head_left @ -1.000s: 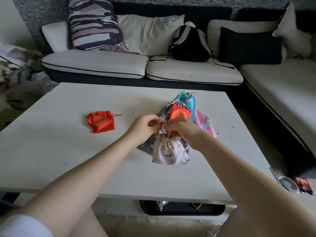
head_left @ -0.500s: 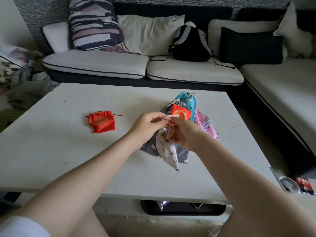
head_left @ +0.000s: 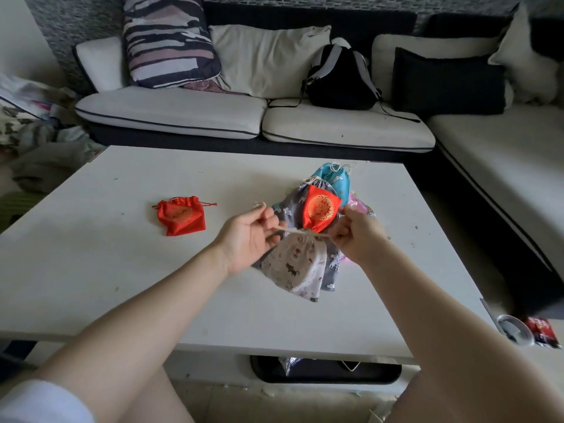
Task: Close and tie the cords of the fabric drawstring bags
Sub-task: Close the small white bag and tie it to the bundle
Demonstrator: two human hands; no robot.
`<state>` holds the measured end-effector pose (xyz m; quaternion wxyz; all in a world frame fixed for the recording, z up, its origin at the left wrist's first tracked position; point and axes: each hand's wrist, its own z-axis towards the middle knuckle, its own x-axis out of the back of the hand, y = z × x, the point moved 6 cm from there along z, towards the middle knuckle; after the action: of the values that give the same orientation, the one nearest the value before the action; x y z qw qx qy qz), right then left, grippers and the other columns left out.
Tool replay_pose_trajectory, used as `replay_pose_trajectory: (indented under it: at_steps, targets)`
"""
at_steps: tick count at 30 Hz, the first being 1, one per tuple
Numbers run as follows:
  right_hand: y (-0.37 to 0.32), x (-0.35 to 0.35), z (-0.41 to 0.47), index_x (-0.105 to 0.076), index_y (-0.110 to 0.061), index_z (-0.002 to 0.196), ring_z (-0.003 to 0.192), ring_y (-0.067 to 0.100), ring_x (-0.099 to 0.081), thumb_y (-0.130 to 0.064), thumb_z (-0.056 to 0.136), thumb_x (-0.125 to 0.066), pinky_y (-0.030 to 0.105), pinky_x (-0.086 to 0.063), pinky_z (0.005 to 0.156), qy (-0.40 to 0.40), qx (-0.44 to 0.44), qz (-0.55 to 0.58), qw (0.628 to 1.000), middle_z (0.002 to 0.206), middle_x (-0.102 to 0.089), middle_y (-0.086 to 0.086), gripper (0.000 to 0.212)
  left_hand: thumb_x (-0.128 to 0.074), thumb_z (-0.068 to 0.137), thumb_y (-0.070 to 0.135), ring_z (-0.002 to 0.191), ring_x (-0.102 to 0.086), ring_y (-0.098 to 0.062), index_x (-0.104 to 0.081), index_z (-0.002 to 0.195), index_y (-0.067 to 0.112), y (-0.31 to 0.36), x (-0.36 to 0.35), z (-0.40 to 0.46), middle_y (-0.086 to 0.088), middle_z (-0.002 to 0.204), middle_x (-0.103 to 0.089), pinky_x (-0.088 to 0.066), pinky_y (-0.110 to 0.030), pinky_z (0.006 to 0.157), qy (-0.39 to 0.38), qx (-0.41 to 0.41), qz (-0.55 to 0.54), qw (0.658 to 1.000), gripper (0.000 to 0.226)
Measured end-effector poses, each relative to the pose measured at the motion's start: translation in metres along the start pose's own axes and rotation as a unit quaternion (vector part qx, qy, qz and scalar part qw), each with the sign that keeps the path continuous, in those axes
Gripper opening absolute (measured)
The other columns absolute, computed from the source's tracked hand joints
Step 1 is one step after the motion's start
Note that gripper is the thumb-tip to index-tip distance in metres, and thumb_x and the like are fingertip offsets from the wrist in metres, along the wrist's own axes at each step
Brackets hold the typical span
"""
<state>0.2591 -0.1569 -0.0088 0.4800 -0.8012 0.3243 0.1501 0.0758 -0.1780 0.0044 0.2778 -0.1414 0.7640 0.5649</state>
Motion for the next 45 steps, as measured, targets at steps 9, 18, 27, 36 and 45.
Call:
replay_pose_trajectory:
  at_steps: [9, 18, 27, 36, 45]
  targets:
    - [-0.004, -0.025, -0.01, -0.039, -0.015, 0.06, 0.037, 0.007, -0.024, -0.009, 0.095, -0.035, 0.02, -0.023, 0.039, -0.065, 0.079, -0.324, 0.941, 0.051, -0.03, -0.003, 0.035, -0.051, 0.086, 0.013, 0.05, -0.043, -0.013, -0.065, 0.082, 0.008, 0.014, 0.003, 0.004, 0.004, 0.051, -0.049, -0.031, -0.017, 0.042, 0.048, -0.012, 0.594, 0.803, 0.015]
    - [0.015, -0.035, -0.026, -0.038, -0.022, 0.069, 0.06, 0.009, -0.035, -0.013, 0.08, -0.067, 0.02, -0.029, 0.052, -0.146, 0.133, -0.692, 0.694, 0.07, -0.039, -0.003, 0.032, -0.042, 0.095, 0.031, 0.063, -0.047, -0.017, -0.051, 0.064, 0.019, 0.002, -0.001, 0.006, 0.005, 0.063, -0.054, -0.035, -0.032, 0.066, -0.012, -0.024, 0.727, 0.686, 0.034]
    - [0.021, -0.041, -0.029, -0.044, -0.01, 0.076, 0.064, 0.016, -0.045, -0.024, 0.088, -0.057, 0.034, -0.041, 0.063, -0.172, 0.183, -0.678, 0.691, 0.065, -0.048, -0.001, 0.023, -0.038, 0.098, 0.011, 0.059, -0.045, -0.007, -0.057, 0.08, 0.012, -0.003, -0.03, -0.012, 0.004, 0.062, -0.042, -0.036, -0.012, 0.059, -0.067, -0.065, 0.492, 0.866, 0.026]
    - [0.014, -0.045, -0.039, -0.046, -0.012, 0.075, 0.057, 0.016, -0.048, -0.024, 0.093, -0.052, 0.024, -0.042, 0.057, -0.15, 0.189, -0.447, 0.861, 0.062, -0.051, 0.003, 0.022, -0.054, 0.092, 0.025, 0.065, -0.05, -0.014, -0.07, 0.085, 0.012, -0.004, -0.017, -0.004, -0.019, 0.072, -0.063, -0.043, -0.031, 0.067, 0.088, -0.148, 0.458, 0.872, 0.022]
    - [0.005, -0.046, -0.028, -0.041, -0.017, 0.071, 0.059, 0.015, -0.045, -0.039, 0.07, -0.075, 0.03, -0.043, 0.057, -0.102, 0.222, -0.453, 0.858, 0.065, -0.046, 0.0, 0.04, -0.046, 0.096, 0.02, 0.053, -0.052, 0.003, -0.065, 0.096, 0.021, -0.009, -0.03, 0.001, 0.004, 0.071, -0.058, -0.046, -0.018, 0.061, 0.014, -0.072, 0.341, 0.937, 0.019]
